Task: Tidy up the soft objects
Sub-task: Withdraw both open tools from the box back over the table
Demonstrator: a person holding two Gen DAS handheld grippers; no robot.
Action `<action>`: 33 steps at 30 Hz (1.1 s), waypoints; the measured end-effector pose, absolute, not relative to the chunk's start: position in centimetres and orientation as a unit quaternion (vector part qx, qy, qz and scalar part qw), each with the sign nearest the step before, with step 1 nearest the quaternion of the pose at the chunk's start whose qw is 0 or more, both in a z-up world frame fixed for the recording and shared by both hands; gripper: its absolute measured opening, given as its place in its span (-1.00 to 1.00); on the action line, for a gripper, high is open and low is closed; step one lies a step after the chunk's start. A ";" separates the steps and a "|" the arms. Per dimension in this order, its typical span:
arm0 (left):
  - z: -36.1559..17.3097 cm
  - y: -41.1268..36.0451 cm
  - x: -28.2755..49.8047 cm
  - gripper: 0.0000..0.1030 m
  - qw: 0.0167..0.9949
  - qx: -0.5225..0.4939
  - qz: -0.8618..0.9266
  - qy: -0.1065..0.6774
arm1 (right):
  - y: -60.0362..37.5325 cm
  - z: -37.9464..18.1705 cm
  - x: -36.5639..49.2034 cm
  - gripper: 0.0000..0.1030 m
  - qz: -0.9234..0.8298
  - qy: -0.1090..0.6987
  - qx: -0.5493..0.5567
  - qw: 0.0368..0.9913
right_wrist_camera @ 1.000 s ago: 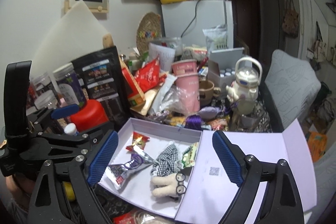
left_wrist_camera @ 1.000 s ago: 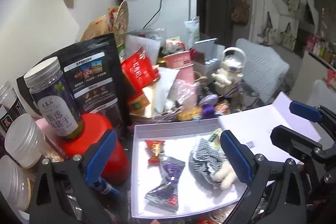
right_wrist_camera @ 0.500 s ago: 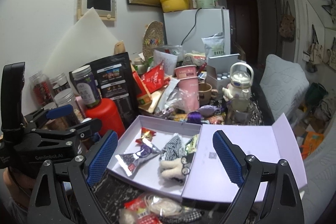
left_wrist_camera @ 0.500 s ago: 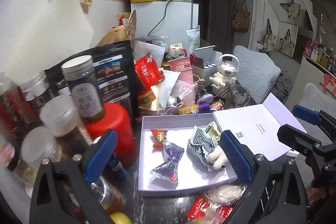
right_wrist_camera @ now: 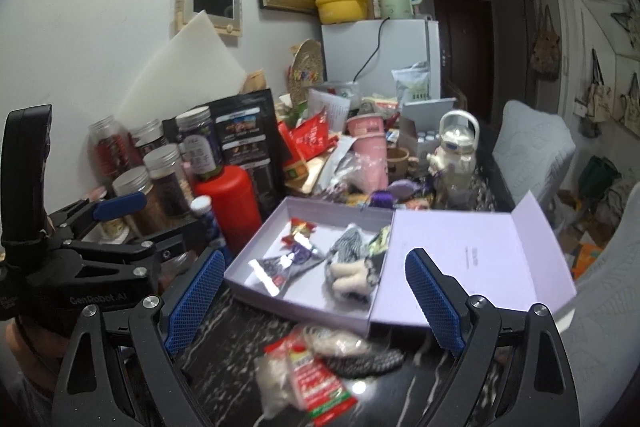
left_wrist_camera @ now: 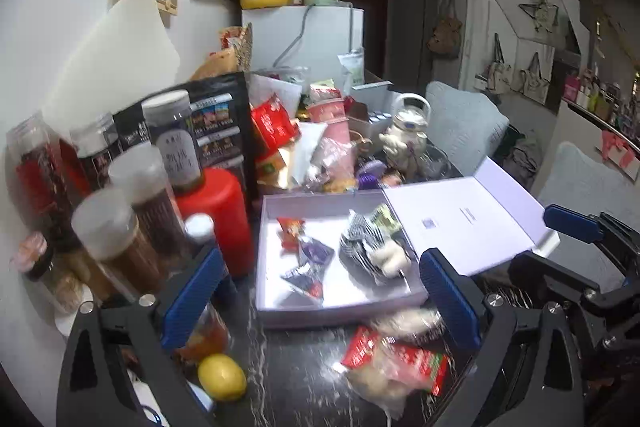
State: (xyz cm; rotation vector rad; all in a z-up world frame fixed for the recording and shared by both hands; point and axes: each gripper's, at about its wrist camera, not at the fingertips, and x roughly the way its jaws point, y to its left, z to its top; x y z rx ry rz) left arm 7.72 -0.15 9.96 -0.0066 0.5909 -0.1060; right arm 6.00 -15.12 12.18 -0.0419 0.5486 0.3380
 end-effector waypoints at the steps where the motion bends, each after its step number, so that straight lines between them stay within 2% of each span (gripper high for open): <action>1: 9.8 -0.2 7.4 0.95 0.954 -0.005 -0.056 0.293 | -15.0 12.0 5.6 0.81 0.166 0.273 -0.019 0.947; 21: 5.0 -1.2 1.3 0.95 0.937 -0.014 -0.109 0.333 | -16.0 6.2 -0.5 0.81 0.119 0.333 0.014 0.935; 33: 1.6 -2.1 1.6 0.95 0.924 -0.018 -0.126 0.362 | -18.1 1.9 -2.1 0.81 0.078 0.361 0.042 0.928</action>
